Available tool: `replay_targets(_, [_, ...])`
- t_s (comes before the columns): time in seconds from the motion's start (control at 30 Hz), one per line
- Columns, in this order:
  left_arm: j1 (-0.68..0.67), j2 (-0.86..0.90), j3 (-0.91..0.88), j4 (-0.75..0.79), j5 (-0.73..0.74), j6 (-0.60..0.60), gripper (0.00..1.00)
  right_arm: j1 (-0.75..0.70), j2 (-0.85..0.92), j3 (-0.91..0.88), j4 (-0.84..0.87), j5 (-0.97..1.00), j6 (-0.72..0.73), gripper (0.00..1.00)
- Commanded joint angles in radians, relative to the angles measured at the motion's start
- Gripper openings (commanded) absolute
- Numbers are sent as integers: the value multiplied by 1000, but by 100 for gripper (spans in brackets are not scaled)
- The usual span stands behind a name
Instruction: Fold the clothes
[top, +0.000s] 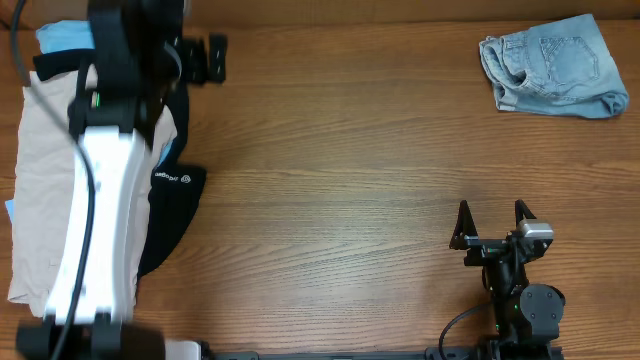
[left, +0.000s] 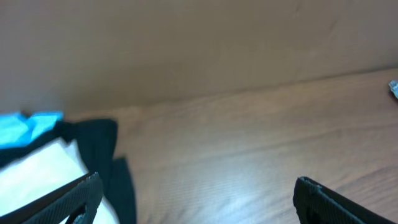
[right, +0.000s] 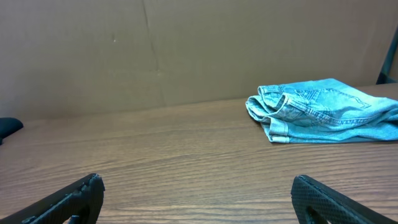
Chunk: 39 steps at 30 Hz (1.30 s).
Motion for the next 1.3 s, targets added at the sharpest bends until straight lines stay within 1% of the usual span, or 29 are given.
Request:
replay_targets(0.0, [6, -152, -251, 77, -85, 40, 100, 5, -11, -10, 5, 13, -3, 100])
replay_targets(0.3, [12, -594, -853, 471, -92, 49, 100, 5, -11, -10, 5, 13, -3, 100])
replay_targets(0.4, [13, -721, -1032, 573, -99, 49, 100, 5, -11, -10, 5, 13, -3, 100])
replay_targets(0.57, [13, -910, -1264, 708, -100, 49, 100, 5, -11, -10, 5, 13, -3, 100])
replay_targets(0.8, [13, -1144, -1495, 854, -100, 49, 100, 5, -11, -10, 5, 13, -3, 100])
replay_targets(0.87, [13, -1193, -1535, 873, -105, 49, 100, 5, -11, -10, 5, 13, -3, 100])
replay_targets(0.93, [12, -1233, -1534, 835, -118, 50, 100, 5, -11, -10, 5, 13, -3, 100])
replay_targets(1.1, [12, -1287, -1534, 798, -157, 72, 100, 5, -11, -10, 5, 13, -3, 100])
replay_targets(1.27, [12, -1341, -1534, 658, -186, 72, 100, 5, -11, -10, 5, 13, -3, 100])
